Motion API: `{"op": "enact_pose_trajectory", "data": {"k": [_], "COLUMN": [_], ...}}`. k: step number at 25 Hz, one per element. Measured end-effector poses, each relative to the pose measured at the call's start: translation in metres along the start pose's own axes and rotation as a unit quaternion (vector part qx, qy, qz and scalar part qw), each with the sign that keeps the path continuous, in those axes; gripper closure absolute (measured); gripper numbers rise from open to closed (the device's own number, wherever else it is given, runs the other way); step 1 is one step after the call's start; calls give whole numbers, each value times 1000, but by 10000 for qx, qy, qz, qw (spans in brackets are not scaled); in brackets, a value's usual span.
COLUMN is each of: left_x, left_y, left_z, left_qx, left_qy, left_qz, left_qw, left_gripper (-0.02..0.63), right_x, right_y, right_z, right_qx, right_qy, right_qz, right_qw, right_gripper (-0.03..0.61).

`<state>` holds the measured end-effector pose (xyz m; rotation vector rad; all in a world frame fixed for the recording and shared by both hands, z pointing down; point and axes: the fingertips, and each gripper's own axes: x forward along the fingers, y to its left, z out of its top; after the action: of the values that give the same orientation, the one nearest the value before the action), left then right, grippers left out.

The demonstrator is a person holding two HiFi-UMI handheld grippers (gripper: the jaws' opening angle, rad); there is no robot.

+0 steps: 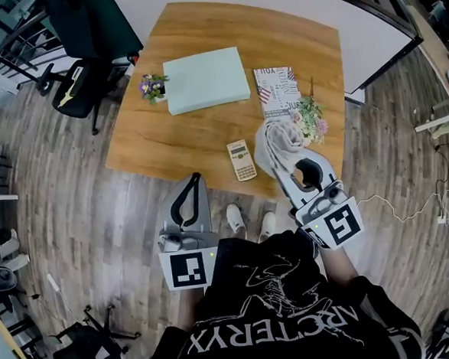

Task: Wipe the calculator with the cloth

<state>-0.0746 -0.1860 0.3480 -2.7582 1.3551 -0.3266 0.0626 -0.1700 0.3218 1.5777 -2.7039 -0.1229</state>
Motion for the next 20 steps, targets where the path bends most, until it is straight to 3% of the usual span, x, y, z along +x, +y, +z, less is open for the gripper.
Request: {"op": "enact_pose_trajectory", "data": {"k": [11, 14, 17, 20], "left_x": [15, 14, 9, 3], "left_y": [-2, -3, -3, -1], "left_z": [12, 14, 10, 5], "left_qx": [82, 68, 61, 99], "left_qy": [-95, -111, -26, 82], "left_qz": [299, 385, 474, 583], "left_qw": [9995, 9992, 9989, 9982], "left_gripper": [604, 604, 604, 604], "right_x": [7, 13, 30, 64], "right_y": [-22, -24, -25, -28], "right_z": [2, -15, -61, -119], "right_qx": [-359, -725, -990, -1821], "right_qy": [-41, 337, 1261, 1982], "right_qz": [204, 408, 743, 1246], "right_qw": [9991, 9960, 9843, 9550], "right_gripper": [486, 486, 486, 486]}}
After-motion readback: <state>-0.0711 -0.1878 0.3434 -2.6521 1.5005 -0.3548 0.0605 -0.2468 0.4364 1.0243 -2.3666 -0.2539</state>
